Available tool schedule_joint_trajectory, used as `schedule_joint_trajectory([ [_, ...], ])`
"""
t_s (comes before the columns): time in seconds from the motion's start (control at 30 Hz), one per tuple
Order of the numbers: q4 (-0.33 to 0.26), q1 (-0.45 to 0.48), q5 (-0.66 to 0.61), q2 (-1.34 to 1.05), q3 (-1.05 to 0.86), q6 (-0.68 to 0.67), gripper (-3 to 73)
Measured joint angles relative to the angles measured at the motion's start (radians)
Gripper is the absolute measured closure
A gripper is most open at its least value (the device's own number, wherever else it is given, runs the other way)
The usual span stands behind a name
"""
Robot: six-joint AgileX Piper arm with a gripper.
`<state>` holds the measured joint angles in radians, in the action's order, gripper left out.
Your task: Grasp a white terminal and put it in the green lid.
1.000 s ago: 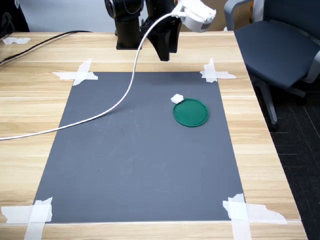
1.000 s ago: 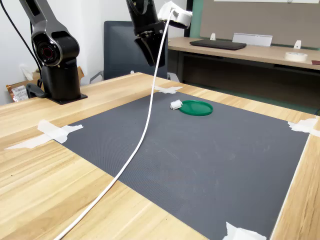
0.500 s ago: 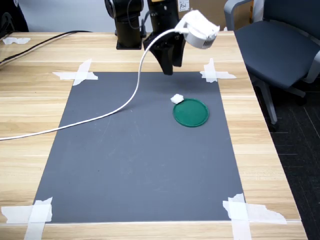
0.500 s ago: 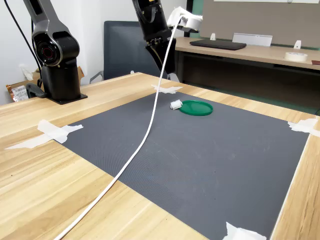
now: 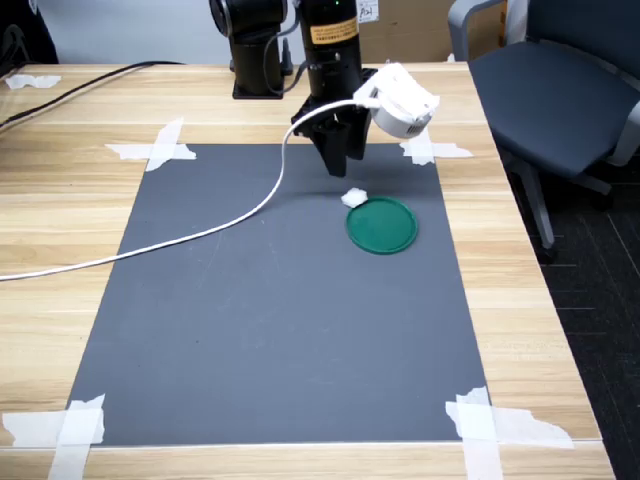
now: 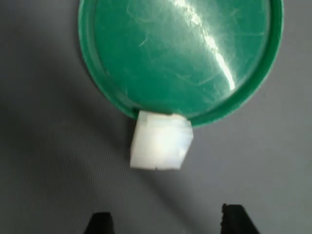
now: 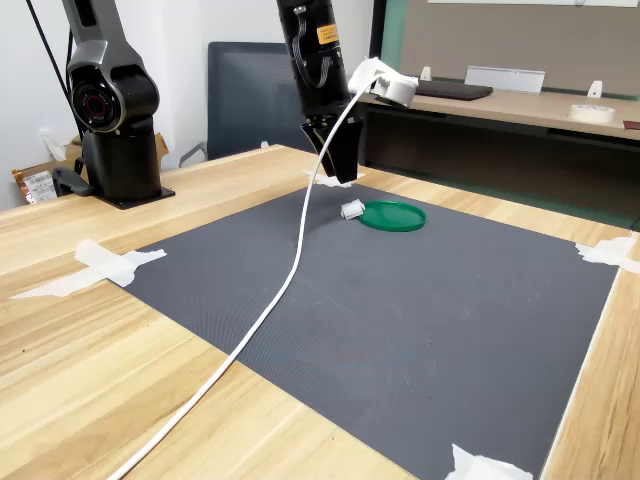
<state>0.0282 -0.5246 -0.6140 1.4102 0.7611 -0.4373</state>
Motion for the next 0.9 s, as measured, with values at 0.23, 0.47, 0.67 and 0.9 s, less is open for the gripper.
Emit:
schedule_joint_trajectory([
  [0.23,-0.028,0.000,0.018,0.048,0.021,0.004,25.5],
  [0.47,-0.038,0.000,0.004,0.105,0.077,0.008,25.5],
  [0.67,-0.039,0.000,-0.021,0.138,0.079,0.008,25.5],
  [0.9,-0.039,0.000,-0.039,0.174,0.080,0.008,25.5],
])
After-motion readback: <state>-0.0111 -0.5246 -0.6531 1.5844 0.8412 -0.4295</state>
